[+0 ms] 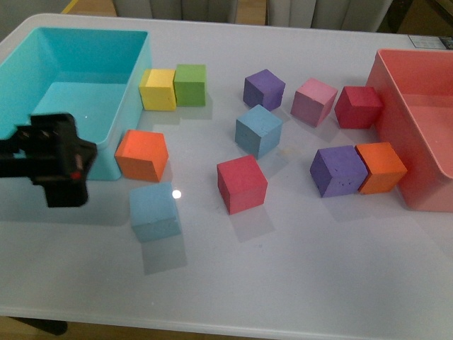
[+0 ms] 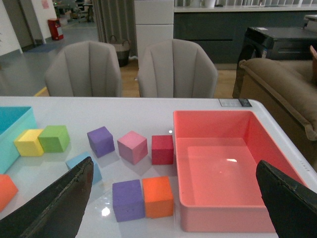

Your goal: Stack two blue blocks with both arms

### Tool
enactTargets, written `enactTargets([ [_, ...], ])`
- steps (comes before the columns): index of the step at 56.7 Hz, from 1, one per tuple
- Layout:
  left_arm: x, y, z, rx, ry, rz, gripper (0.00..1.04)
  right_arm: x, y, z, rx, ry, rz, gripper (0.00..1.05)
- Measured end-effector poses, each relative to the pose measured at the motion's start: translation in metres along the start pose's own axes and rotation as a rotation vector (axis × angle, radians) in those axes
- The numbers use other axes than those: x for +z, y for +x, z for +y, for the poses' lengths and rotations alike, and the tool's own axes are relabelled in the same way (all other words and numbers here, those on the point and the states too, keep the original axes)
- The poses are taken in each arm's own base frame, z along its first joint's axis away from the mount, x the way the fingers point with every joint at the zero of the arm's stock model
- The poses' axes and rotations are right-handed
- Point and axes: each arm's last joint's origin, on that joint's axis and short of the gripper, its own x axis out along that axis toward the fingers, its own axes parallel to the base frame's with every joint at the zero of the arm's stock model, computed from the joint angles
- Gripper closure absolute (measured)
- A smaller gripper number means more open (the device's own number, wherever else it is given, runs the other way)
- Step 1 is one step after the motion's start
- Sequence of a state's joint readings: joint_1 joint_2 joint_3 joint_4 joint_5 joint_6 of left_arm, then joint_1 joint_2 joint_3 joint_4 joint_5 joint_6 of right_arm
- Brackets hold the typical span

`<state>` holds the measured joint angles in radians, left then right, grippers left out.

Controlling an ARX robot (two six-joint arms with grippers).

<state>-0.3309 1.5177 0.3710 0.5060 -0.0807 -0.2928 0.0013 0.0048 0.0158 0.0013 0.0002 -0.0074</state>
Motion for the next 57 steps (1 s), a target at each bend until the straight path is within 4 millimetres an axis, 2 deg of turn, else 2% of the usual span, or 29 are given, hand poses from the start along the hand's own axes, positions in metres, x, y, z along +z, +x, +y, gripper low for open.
enactTargets([
  [13, -0.019, 0.034, -0.006, 0.039, -0.04, 0.115, 0.09, 0.0, 0.0, 0.0, 0.0, 0.0, 0.0, 0.09],
  [23, -0.023, 0.055, -0.015, 0.053, -0.086, 0.162, 0.09, 0.0, 0.0, 0.0, 0.0, 0.0, 0.0, 0.09],
  [46, -0.02, 0.086, -0.027, 0.104, -0.075, 0.191, 0.09, 0.0, 0.0, 0.0, 0.0, 0.0, 0.0, 0.09],
  [57, -0.02, 0.094, -0.031, 0.111, -0.066, 0.204, 0.09, 0.0, 0.0, 0.0, 0.0, 0.0, 0.0, 0.09],
])
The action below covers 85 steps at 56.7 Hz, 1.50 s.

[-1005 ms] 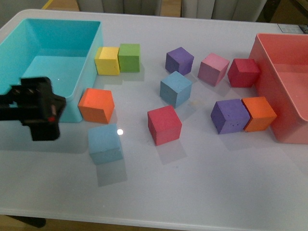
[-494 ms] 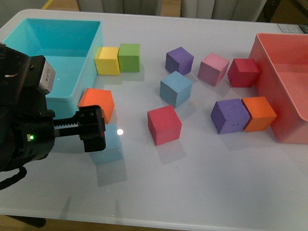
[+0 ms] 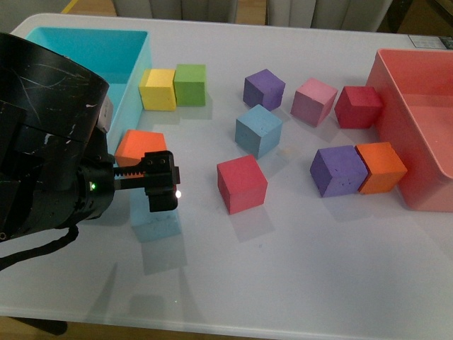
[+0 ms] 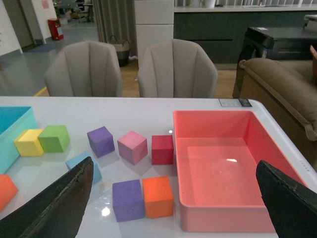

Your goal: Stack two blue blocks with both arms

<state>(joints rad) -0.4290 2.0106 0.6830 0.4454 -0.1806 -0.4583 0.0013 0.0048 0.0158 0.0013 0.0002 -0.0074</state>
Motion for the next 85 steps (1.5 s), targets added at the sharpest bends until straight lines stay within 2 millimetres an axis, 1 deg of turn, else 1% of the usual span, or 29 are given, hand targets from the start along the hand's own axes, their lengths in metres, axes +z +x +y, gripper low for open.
enactTargets([
  [19, -0.01, 0.012, -0.007, 0.019, 0.021, 0.046, 0.09, 0.0, 0.0, 0.0, 0.0, 0.0, 0.0, 0.09],
  [34, -0.009, 0.021, -0.014, 0.027, 0.018, 0.055, 0.09, 0.0, 0.0, 0.0, 0.0, 0.0, 0.0, 0.09],
  [49, -0.008, 0.032, -0.016, 0.042, 0.02, 0.069, 0.09, 0.0, 0.0, 0.0, 0.0, 0.0, 0.0, 0.09],
  [60, -0.008, 0.037, -0.019, 0.043, 0.024, 0.074, 0.09, 0.0, 0.0, 0.0, 0.0, 0.0, 0.0, 0.09],
  [77, -0.021, 0.045, -0.021, 0.058, 0.04, 0.112, 0.09, 0.0, 0.0, 0.0, 0.0, 0.0, 0.0, 0.09],
  [85, -0.022, 0.046, -0.021, 0.063, 0.041, 0.118, 0.09, 0.0, 0.0, 0.0, 0.0, 0.0, 0.0, 0.09],
])
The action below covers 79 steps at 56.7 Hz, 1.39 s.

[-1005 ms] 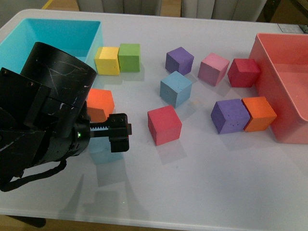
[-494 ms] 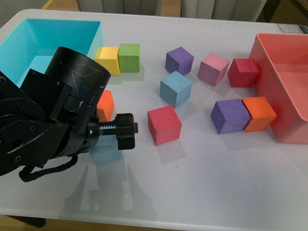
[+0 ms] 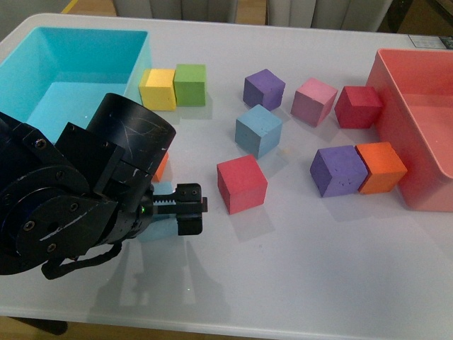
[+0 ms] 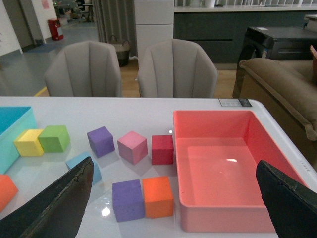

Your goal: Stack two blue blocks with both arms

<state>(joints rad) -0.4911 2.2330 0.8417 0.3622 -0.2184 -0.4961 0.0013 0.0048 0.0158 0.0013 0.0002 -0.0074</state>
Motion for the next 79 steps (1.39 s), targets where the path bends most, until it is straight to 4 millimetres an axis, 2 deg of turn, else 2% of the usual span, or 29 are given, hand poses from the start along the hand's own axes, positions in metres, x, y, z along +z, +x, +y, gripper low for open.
enactTargets([
  [15, 0.0, 0.0, -0.002, 0.005, -0.008, 0.008, 0.09, 0.0, 0.0, 0.0, 0.0, 0.0, 0.0, 0.09],
  [28, -0.002, -0.001, -0.005, 0.011, -0.022, 0.012, 0.44, 0.0, 0.0, 0.0, 0.0, 0.0, 0.0, 0.09],
  [35, -0.003, -0.008, -0.006, 0.015, -0.027, 0.001, 0.55, 0.0, 0.0, 0.0, 0.0, 0.0, 0.0, 0.09],
  [46, 0.004, -0.028, -0.004, 0.035, -0.027, -0.042, 0.6, 0.0, 0.0, 0.0, 0.0, 0.0, 0.0, 0.09],
  [54, 0.016, -0.05, -0.004, 0.04, -0.022, -0.089, 0.62, 0.0, 0.0, 0.0, 0.0, 0.0, 0.0, 0.09],
  [64, 0.031, -0.067, -0.007, 0.026, -0.01, -0.125, 0.63, 0.0, 0.0, 0.0, 0.0, 0.0, 0.0, 0.09],
  [69, 0.041, -0.071, -0.012, 0.027, 0.019, -0.154, 0.63, 0.0, 0.0, 0.0, 0.0, 0.0, 0.0, 0.09],
  [79, 0.076, -0.075, -0.031, -0.022, 0.078, -0.233, 0.64, 0.0, 0.0, 0.0, 0.0, 0.0, 0.0, 0.09],
])
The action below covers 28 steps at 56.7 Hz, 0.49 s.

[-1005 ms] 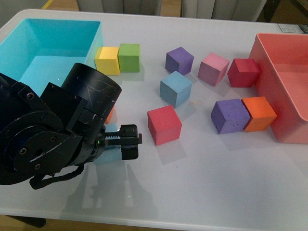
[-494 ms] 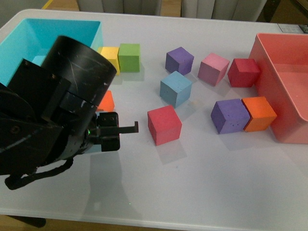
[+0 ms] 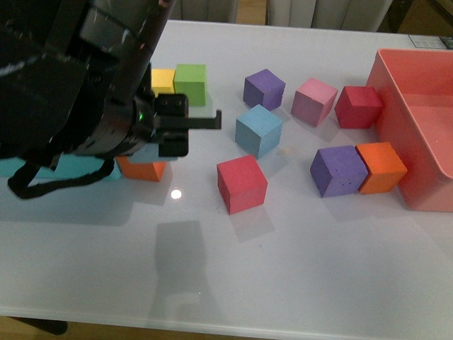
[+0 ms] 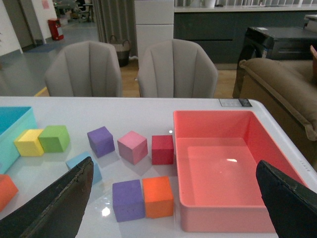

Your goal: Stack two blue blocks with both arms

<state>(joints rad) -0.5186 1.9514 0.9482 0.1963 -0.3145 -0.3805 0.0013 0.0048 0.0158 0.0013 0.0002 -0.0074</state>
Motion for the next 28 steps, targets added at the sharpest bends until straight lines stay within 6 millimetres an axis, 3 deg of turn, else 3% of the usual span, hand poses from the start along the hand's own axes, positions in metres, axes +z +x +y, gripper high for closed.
enactTargets([
  [10, 0.022, 0.014, -0.019, -0.062, 0.075, -0.018, 0.64, 0.0, 0.0, 0.0, 0.0, 0.0, 0.0, 0.09],
  [28, 0.04, 0.035, -0.059, -0.215, 0.206, -0.03, 0.64, 0.0, 0.0, 0.0, 0.0, 0.0, 0.0, 0.09],
])
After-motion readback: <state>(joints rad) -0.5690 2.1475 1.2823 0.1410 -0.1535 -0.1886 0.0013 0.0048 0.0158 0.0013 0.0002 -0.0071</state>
